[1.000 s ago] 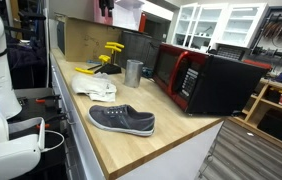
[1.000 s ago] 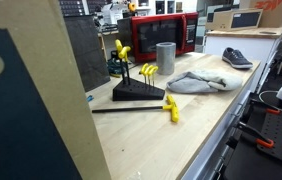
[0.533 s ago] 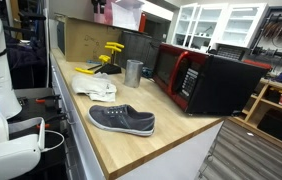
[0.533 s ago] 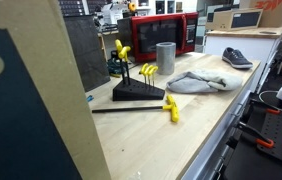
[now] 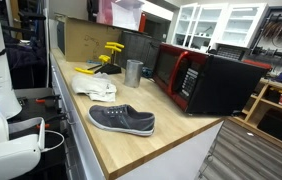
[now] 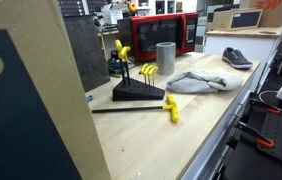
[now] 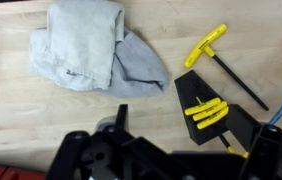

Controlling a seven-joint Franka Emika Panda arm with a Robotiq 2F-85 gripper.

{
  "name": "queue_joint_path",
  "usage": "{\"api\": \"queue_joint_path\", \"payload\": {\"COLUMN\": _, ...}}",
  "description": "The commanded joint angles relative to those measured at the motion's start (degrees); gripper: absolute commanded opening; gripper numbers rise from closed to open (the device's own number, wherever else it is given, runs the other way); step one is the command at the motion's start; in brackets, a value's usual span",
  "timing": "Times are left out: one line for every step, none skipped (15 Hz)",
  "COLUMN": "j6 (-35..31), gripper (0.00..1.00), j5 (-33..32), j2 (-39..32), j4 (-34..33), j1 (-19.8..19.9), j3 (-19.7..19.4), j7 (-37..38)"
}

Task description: Pick up the yellow object on the towel, put it inside the metal tin and then put it on the black platform

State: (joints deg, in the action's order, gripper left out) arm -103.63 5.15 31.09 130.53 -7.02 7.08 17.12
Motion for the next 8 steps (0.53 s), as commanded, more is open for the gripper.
{"api": "queue_joint_path", "payload": {"j6": 0.15, "gripper": 1.00, "j5": 1.43, "j2": 0.78, "j4": 1.20, "j1": 1.57, "j3": 0.43, "j7": -0.45}}
{"api": "queue_joint_path", "payload": {"j6": 0.15, "gripper": 1.00, "j5": 1.57, "j2": 1.20, "j4": 1.92, "j1": 1.89, "j3": 0.31, "j7": -0.50}}
{"api": "queue_joint_path", "payload": {"j6": 0.14, "gripper": 1.00, "j5": 1.56, "j2": 1.21, "j4": 1.94, "j1": 1.95, "j3": 0.35, "j7": -0.48}}
{"api": "queue_joint_path", "payload": {"j6": 0.13, "gripper": 1.00, "j5": 1.55, "j2": 1.19, "j4": 1.91, "j1": 1.94, "j3": 0.42, "j7": -0.48}}
{"api": "queue_joint_path", "payload": {"j6": 0.11, "gripper": 1.00, "j5": 1.53, "j2": 1.11, "j4": 1.90, "j1": 1.89, "j3": 0.62, "j7": -0.45}}
{"api": "queue_joint_path", "payload": {"j6": 0.11, "gripper": 1.00, "j5": 1.51, "j2": 1.09, "j4": 1.90, "j1": 1.85, "j3": 0.77, "j7": -0.44}}
{"api": "queue_joint_path", "payload": {"j6": 0.11, "gripper": 1.00, "j5": 1.51, "j2": 1.09, "j4": 1.89, "j1": 1.85, "j3": 0.77, "j7": -0.44}}
{"api": "queue_joint_path", "payload": {"j6": 0.11, "gripper": 1.00, "j5": 1.51, "j2": 1.09, "j4": 1.89, "j1": 1.87, "j3": 0.77, "j7": -0.44}}
